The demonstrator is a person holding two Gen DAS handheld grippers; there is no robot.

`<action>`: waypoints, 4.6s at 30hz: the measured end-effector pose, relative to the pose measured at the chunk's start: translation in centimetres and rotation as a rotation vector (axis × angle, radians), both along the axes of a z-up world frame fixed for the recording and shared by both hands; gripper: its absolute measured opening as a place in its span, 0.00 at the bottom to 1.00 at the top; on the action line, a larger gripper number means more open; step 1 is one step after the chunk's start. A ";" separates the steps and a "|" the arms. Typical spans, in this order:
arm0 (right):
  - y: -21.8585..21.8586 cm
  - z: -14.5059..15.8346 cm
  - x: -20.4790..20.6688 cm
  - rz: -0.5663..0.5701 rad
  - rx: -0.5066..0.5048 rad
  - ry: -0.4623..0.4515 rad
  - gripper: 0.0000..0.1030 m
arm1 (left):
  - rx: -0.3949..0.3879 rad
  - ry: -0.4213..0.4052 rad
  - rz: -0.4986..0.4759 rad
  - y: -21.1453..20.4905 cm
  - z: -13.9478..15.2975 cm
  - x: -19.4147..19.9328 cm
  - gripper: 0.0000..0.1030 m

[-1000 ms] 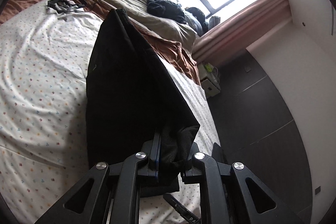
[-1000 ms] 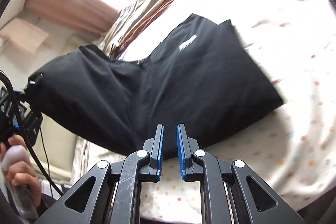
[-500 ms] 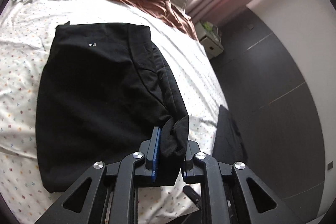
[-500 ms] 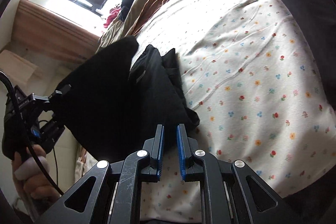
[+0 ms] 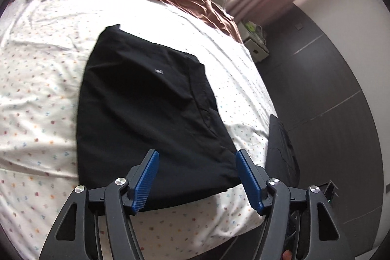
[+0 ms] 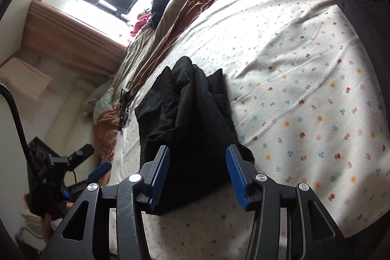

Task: Fold large clothes
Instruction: 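Lay the hem down on the shirt and open both tools, then press the folded shirt flat with the right tool, then grasp the end of the folded black shirt with both tools, then lift the folded shirt off the sheet with both tools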

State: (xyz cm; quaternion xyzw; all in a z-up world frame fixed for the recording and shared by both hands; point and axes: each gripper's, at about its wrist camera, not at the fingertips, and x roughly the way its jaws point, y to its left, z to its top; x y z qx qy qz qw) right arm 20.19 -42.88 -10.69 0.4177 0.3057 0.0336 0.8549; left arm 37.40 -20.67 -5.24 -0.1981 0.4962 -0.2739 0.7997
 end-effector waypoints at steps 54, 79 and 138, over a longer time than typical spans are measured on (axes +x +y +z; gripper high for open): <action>-0.4 1.3 12.5 0.125 -0.157 0.034 0.38 | -0.009 0.139 0.200 5.8 -9.3 12.1 0.62; -1.1 1.7 20.4 0.139 -0.234 0.009 0.02 | -0.029 0.090 0.194 4.5 -10.7 16.9 0.68; -1.5 -6.6 23.7 0.495 0.178 0.055 0.20 | -0.101 0.132 0.133 3.2 -13.9 16.2 0.43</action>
